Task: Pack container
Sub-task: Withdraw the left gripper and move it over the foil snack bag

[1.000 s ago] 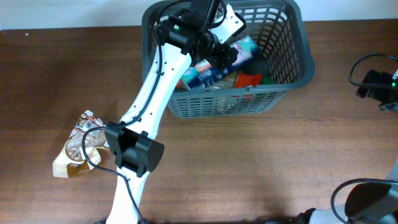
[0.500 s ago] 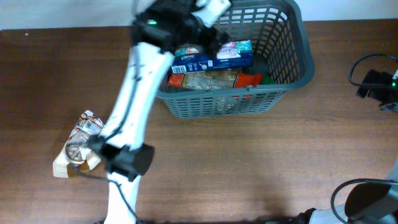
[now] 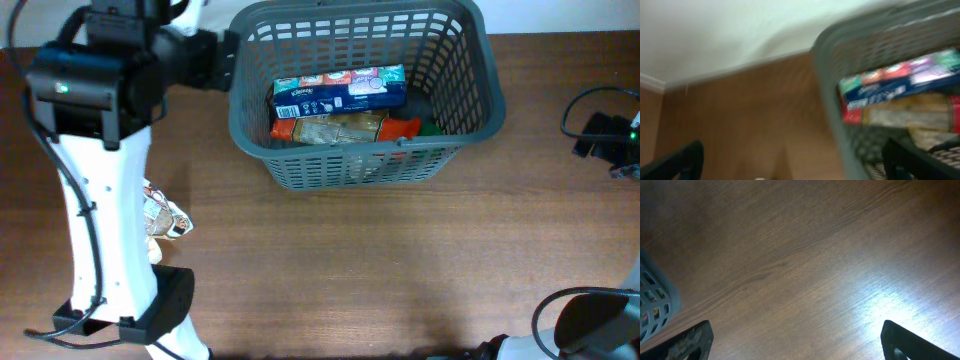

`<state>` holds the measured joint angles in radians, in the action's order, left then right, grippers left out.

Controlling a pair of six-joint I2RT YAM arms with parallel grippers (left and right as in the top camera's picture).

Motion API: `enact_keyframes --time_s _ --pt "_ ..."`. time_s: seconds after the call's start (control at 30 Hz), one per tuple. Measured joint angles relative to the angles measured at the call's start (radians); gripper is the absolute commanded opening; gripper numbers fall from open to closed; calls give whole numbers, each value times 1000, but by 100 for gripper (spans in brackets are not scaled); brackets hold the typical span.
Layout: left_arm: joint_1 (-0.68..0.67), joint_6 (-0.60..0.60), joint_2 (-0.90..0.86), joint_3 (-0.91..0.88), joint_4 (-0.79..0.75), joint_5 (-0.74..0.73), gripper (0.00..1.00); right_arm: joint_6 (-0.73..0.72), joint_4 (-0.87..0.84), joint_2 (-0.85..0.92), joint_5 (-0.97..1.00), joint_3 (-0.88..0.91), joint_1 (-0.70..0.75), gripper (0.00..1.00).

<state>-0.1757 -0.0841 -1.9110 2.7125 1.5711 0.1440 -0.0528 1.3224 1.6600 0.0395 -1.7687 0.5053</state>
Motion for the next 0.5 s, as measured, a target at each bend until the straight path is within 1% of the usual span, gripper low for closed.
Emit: enact_keyframes --time_s 0.1,0.23,0.37,0.5 --pt "55 100 0 -2 103 26 100 0 0 0 0 0 0 99" --pt "123 196 12 -21 114 29 100 0 0 0 0 0 0 99" --pt "157 240 28 -35 115 29 99 0 0 0 0 0 0 99" --pt "162 254 60 -95 116 29 100 0 0 0 0 0 0 99"
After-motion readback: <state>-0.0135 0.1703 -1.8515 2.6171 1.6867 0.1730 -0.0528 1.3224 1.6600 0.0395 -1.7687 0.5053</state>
